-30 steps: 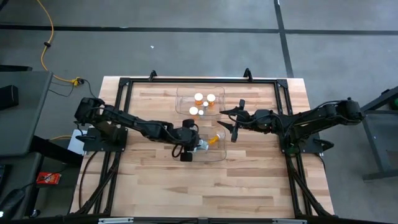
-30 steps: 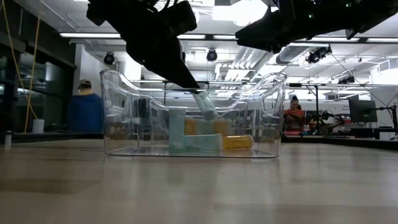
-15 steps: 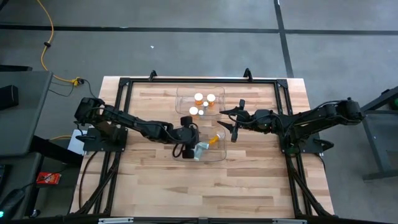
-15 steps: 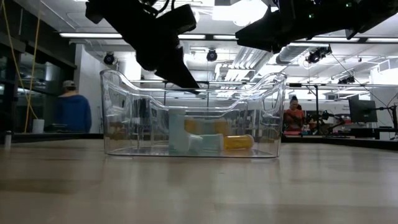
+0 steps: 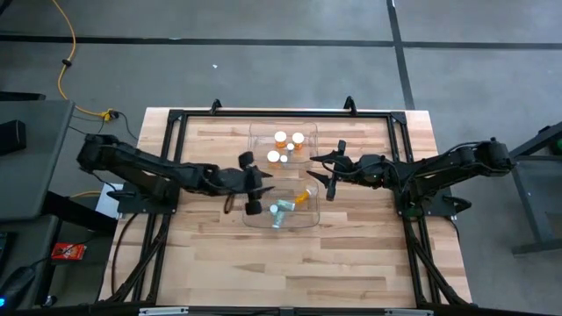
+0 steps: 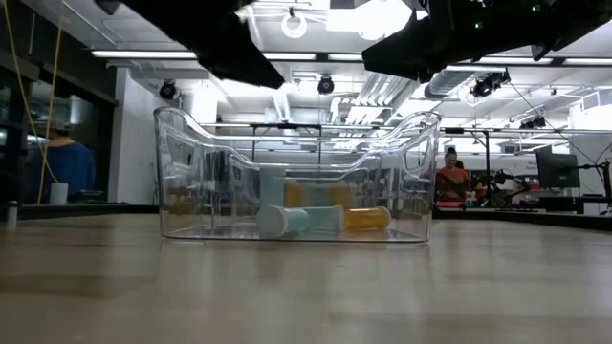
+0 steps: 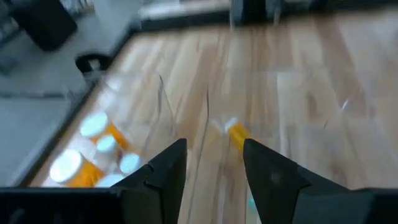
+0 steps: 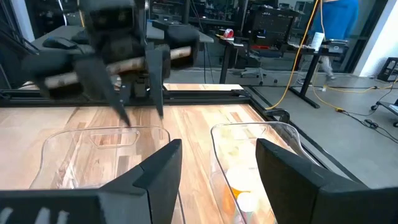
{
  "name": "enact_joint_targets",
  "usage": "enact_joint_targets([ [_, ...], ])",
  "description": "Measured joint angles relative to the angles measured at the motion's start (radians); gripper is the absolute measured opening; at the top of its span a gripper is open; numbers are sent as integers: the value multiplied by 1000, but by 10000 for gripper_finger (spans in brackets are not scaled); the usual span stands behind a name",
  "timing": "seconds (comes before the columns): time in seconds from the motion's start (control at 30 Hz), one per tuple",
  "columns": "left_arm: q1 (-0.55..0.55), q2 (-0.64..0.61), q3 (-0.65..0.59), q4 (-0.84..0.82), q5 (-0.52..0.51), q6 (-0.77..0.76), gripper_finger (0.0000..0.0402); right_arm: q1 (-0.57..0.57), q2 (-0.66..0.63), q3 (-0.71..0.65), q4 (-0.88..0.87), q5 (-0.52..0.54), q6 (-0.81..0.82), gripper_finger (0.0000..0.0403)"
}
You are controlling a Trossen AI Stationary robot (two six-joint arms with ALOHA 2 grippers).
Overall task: Pick and place medicine bottles into bin by pill shape (circle, oval)
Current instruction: Return to Home Position
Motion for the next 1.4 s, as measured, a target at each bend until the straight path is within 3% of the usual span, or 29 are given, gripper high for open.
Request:
enact_joint_targets([
  [0.17, 0, -159, -130, 148, 42, 36, 137, 0, 0, 0, 0, 0, 0, 197],
  [0.87, 64, -930, -503, 192, 184, 10, 132, 0, 0, 0, 8, 0, 0, 197],
  [1.1, 64, -1063, -559, 236, 219, 9, 132, 0, 0, 0, 9, 0, 0, 197],
  [1.4, 64, -1104, -567, 289, 275, 5, 132, 0, 0, 0, 9, 0, 0, 197],
])
